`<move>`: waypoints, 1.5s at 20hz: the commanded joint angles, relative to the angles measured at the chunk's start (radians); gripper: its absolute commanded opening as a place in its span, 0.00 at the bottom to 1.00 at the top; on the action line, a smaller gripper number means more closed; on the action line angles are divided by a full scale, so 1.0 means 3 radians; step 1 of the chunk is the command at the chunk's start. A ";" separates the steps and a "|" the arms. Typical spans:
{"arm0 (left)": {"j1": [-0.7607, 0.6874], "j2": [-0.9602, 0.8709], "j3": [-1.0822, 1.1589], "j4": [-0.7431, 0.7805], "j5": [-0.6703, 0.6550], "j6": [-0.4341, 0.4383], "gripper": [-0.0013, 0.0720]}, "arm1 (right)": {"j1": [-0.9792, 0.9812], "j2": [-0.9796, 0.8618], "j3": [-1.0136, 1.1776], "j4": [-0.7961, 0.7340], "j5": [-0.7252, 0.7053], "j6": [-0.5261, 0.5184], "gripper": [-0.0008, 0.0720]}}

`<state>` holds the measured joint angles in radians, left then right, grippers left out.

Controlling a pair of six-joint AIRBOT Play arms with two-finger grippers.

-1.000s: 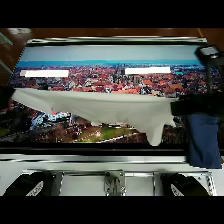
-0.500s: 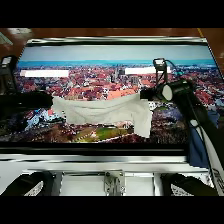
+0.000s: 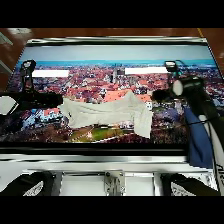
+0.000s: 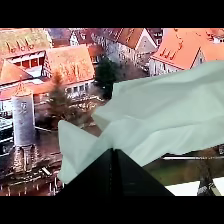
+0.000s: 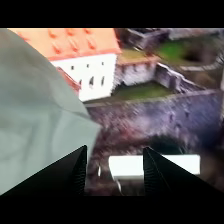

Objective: Fold the shirts.

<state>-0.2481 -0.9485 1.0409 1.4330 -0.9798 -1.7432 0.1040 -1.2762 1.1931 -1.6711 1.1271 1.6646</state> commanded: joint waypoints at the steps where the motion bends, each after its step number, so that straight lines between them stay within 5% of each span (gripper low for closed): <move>1: 0.0001 -0.0009 0.0004 -0.0010 -0.0003 0.0006 0.06 | -0.0923 0.0182 -0.0234 0.1136 0.1013 -0.0726 0.98; 5: 0.0000 -0.0010 0.0004 -0.0058 -0.0003 0.0008 0.06 | -0.1573 0.0187 -0.1031 0.2238 0.0814 -0.0853 0.97; 10: -0.0003 -0.0010 0.0003 -0.0069 -0.0003 0.0006 0.06 | -0.1278 0.0078 -0.1633 0.2570 0.0061 -0.0852 0.97; 23: -0.0003 -0.0009 0.0004 -0.0094 -0.0001 0.0005 0.06 | -0.0566 -0.0613 -0.1644 0.3290 -0.0765 -0.0786 0.97; 24: -0.0003 -0.0009 0.0004 -0.0094 -0.0001 0.0005 0.06 | -0.0528 -0.0623 -0.1644 0.3360 -0.0833 -0.0800 0.91; 25: -0.0003 -0.0009 0.0004 -0.0094 -0.0001 0.0006 0.06 | -0.0497 -0.0618 -0.1639 0.3415 -0.0879 -0.0874 0.58; 26: -0.0001 -0.0006 0.0004 -0.0093 -0.0001 0.0006 0.06 | -0.0493 -0.0614 -0.1639 0.3548 -0.0875 -0.0975 0.13; 30: 0.0097 0.0062 0.0164 -0.0092 -0.0052 0.0019 0.06 | -0.0551 -0.0304 -0.1437 0.3822 -0.0605 -0.1624 0.10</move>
<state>-0.2363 -0.9417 1.0592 1.4048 -0.9848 -1.7412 -0.0578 -1.4216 0.7231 -0.5957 0.9016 1.3010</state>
